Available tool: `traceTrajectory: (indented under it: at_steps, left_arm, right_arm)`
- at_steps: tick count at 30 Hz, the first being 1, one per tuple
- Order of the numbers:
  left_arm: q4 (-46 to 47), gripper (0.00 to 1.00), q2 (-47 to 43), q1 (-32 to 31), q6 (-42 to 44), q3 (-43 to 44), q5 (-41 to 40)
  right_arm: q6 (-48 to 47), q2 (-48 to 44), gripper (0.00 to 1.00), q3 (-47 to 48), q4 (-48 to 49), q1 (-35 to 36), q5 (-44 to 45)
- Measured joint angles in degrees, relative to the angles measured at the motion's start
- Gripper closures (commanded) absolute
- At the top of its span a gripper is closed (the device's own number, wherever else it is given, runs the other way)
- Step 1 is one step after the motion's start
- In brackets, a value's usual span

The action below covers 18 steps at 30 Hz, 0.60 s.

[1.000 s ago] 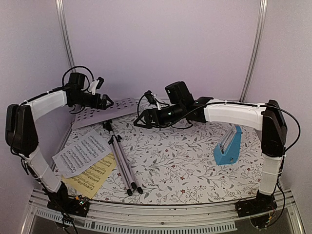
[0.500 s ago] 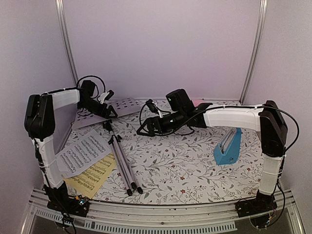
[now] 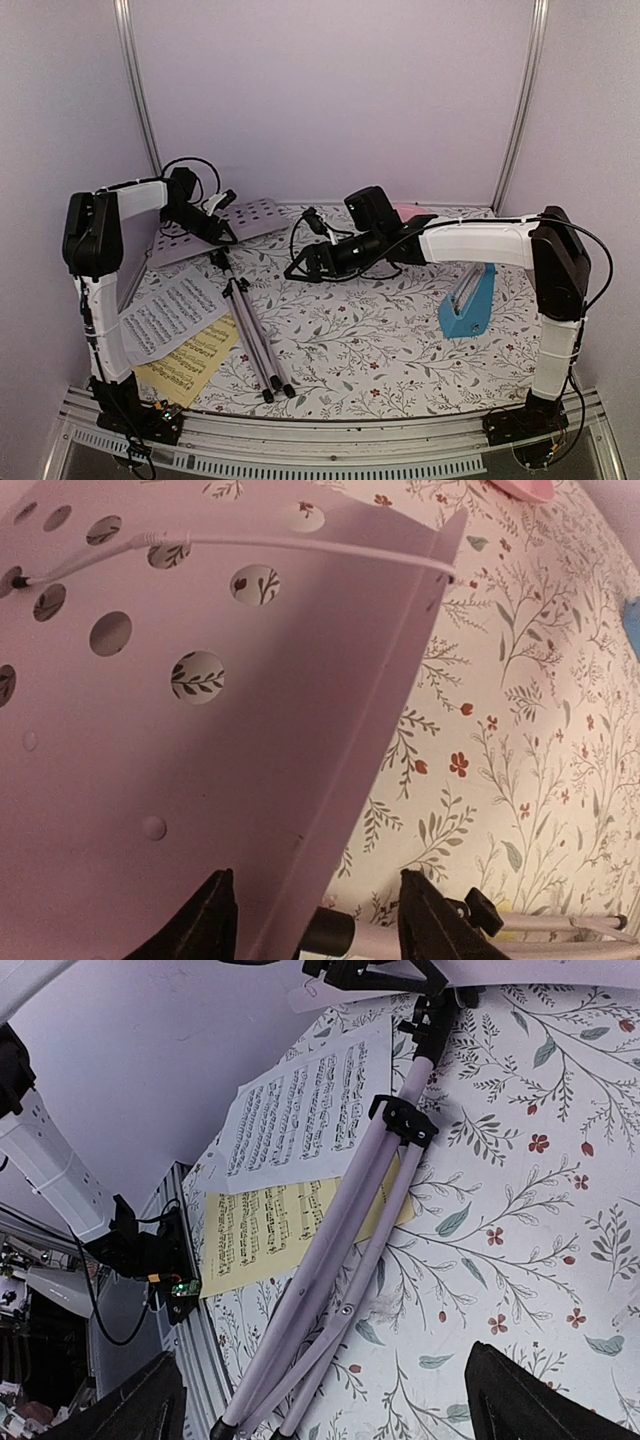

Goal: Set up the instrument practice props

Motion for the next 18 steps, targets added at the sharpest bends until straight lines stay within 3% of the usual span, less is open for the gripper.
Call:
traceTrajectory:
  at_steps: [18]
  left_arm:
    - [-1.53,0.99,-3.15,-0.31,3.15,-3.41,-4.68]
  right_arm:
    - [1.55,0.0,0.01,0.0,3.8,-1.25,-4.98]
